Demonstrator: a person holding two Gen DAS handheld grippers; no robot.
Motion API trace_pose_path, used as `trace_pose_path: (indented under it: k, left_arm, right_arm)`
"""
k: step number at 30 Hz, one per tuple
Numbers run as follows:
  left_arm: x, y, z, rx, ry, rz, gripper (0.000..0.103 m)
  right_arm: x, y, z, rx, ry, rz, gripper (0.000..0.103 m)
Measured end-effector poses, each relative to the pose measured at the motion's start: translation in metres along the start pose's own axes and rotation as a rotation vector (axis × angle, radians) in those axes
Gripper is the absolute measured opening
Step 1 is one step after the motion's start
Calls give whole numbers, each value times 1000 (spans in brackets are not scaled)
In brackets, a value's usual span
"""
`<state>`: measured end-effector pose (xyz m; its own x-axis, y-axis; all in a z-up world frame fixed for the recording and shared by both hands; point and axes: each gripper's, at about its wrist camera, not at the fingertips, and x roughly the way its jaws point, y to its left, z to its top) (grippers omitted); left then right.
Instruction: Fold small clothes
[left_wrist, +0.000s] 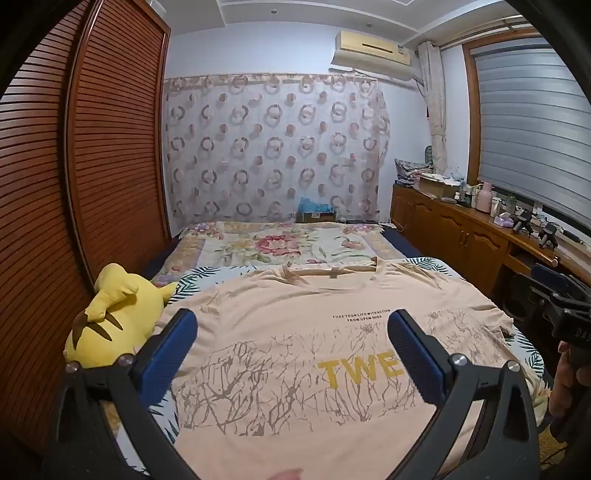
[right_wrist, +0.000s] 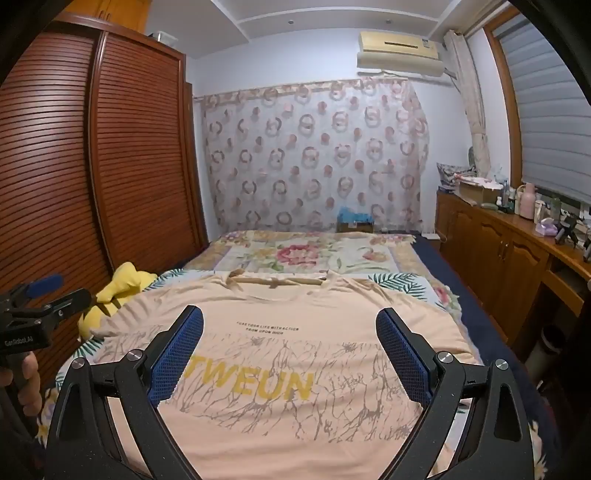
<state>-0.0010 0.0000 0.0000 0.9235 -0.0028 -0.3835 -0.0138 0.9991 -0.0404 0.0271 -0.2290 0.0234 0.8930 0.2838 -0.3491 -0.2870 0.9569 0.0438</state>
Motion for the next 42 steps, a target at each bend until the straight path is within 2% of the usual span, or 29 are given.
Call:
trace_pose_path:
  k: [37, 42]
  left_arm:
    - [0, 3, 4, -1, 7, 8, 103]
    - [-10, 3, 14, 1, -1, 10, 103]
  right_arm:
    - [-1, 0, 1, 4, 1, -3, 96]
    - [-1, 0, 1, 4, 0, -2, 96]
